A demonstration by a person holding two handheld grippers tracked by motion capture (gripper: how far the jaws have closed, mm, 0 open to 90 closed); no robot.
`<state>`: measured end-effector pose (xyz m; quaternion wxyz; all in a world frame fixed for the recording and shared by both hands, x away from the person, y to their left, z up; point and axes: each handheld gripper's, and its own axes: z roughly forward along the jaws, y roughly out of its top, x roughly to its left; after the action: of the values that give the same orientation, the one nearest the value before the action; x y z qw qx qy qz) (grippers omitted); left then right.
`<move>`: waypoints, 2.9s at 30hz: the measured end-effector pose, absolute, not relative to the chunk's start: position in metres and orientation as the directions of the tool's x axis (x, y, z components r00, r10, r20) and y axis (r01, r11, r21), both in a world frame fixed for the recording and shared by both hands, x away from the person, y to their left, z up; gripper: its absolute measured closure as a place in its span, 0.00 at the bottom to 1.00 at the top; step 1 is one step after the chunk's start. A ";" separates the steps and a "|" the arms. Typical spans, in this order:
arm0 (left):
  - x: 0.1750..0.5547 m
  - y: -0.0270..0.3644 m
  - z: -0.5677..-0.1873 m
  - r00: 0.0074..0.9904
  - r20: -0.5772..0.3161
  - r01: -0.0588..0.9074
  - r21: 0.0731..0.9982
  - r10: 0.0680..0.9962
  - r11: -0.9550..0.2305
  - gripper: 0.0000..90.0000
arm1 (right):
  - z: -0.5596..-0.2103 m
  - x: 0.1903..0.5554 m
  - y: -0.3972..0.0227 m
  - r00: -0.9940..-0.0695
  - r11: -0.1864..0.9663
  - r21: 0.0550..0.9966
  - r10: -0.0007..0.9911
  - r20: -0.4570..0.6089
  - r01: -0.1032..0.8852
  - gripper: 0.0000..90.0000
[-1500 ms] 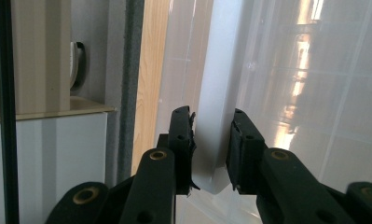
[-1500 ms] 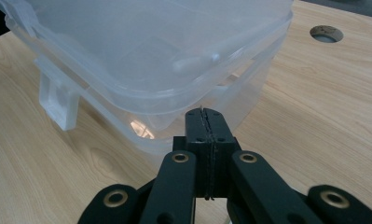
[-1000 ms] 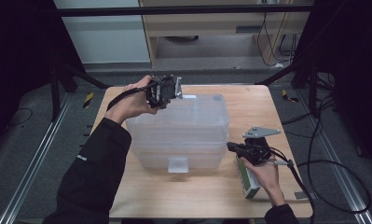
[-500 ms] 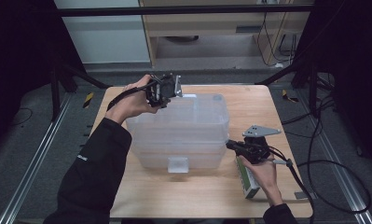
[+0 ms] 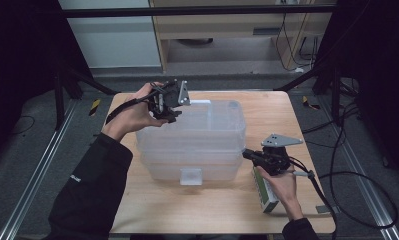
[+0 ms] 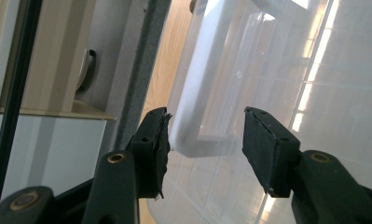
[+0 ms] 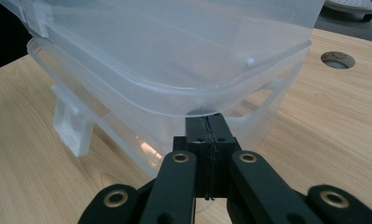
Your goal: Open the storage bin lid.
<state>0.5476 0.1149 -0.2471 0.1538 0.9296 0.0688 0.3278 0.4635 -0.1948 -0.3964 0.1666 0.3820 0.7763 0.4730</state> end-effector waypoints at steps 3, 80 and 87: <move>0.545 0.120 -0.243 0.770 0.585 0.043 0.352 0.256 -0.935 0.56 | -0.397 0.463 -0.195 -0.653 0.263 0.861 0.751 0.101 0.435 1.00; 0.465 0.258 -0.388 0.598 0.114 0.401 0.814 0.793 -0.420 0.99 | -0.394 0.464 -0.197 -0.649 0.266 0.856 0.754 0.102 0.443 1.00; 0.466 0.258 -0.384 0.594 0.108 0.387 0.830 0.797 -0.401 0.99 | -0.389 0.465 -0.196 -0.647 0.271 0.863 0.758 0.082 0.427 1.00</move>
<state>0.4656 0.2578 -0.3838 0.4021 0.7972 0.3714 0.2548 0.4650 -0.1956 -0.3887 0.1768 0.3809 0.7774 0.4683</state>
